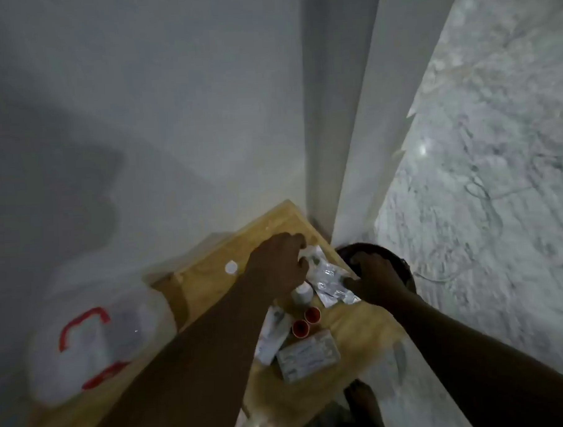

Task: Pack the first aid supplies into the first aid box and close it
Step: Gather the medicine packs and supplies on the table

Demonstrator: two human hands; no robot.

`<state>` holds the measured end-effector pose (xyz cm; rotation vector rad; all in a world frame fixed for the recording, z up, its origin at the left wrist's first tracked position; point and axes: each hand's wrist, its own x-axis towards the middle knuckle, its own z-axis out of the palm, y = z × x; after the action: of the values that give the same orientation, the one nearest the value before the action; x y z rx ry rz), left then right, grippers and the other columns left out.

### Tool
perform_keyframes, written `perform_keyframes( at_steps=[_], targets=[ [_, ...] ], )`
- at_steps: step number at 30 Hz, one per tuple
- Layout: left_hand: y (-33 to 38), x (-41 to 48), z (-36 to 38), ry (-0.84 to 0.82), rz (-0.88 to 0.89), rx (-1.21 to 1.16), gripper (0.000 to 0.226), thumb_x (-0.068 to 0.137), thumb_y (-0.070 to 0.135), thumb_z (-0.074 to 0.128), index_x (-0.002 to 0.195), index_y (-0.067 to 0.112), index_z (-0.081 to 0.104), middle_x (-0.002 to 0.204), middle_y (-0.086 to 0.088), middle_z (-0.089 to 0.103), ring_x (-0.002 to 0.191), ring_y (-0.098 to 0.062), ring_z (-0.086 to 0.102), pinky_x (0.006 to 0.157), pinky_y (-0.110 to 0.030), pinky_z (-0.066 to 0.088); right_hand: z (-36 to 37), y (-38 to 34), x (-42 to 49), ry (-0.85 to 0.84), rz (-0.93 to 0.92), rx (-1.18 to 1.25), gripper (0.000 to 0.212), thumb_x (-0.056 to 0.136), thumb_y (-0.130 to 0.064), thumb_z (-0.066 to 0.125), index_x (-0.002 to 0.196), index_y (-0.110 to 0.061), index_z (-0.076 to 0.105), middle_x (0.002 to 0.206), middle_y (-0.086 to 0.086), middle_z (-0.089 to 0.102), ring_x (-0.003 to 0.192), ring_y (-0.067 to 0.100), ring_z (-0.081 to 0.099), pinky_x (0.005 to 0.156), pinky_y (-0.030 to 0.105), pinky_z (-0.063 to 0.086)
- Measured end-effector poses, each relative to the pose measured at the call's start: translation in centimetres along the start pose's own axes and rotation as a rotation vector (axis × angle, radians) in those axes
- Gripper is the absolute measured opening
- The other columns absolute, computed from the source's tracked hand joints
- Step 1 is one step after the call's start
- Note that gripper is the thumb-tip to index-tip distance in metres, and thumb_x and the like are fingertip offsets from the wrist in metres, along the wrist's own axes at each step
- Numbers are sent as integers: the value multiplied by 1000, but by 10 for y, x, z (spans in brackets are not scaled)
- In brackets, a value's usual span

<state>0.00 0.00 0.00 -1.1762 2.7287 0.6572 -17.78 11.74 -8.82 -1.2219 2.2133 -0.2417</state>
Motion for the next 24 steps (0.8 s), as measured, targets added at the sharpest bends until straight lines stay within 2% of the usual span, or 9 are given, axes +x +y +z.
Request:
perform_keyframes(
  at_steps=[2,5,7,9,13,14,17,21,24],
  targets=[
    [-3,30,17,-89,-47,11,45,92,34,58,135,21,52,128,-4,57,116,-25,57,90,-37,48,15,10,12,-1,66,31,68,76,-54,69,129,-16,51,126,12,56,115,35,54,91,45,49],
    [-16,60,41,-211,-110,90,53,93,30,58,142,20,43,133,-8,48,119,-31,54,94,-45,49,36,17,20,0,77,209,74,67,-65,72,121,-18,52,113,6,63,104,27,60,83,41,52],
    [-21,75,61,-248,-121,121,50,92,27,56,141,22,45,133,-8,45,118,-32,55,93,-47,50,43,26,30,16,66,306,69,65,-65,75,111,-17,56,101,2,65,93,20,63,75,36,53],
    [-24,86,73,-203,-120,107,42,92,26,56,133,21,50,129,-8,46,113,-33,56,89,-46,50,41,30,35,20,37,344,63,68,-62,76,108,-17,59,97,-2,65,87,16,63,73,35,53],
    [-19,96,76,-158,-139,33,19,90,30,60,108,22,57,113,-7,54,103,-29,56,79,-37,46,34,35,33,66,-21,349,44,77,-49,76,102,-15,63,89,-4,66,80,14,63,61,23,44],
    [-19,96,75,-154,-142,4,13,89,30,64,96,21,56,106,-6,56,95,-26,56,74,-34,43,31,34,31,89,-14,353,38,79,-44,76,98,-14,63,86,-3,66,79,14,62,60,23,42],
    [-15,97,65,-167,-176,-140,25,85,31,75,78,22,53,92,-3,61,84,-19,56,68,-29,39,23,33,28,141,32,358,17,85,-31,68,87,-15,61,86,4,70,83,24,65,68,33,45],
    [-1,98,35,-158,-192,-228,20,84,30,78,78,19,61,91,0,63,91,-22,63,71,-27,39,-6,35,18,175,120,462,10,84,-26,60,80,-17,59,81,2,68,81,26,64,70,36,47],
    [17,101,8,-94,-190,-269,21,84,29,77,86,10,69,88,-4,66,88,-22,64,68,-27,42,-41,46,4,287,135,520,13,90,-25,66,82,-16,62,73,-3,63,68,15,60,58,27,40]
  ],
)
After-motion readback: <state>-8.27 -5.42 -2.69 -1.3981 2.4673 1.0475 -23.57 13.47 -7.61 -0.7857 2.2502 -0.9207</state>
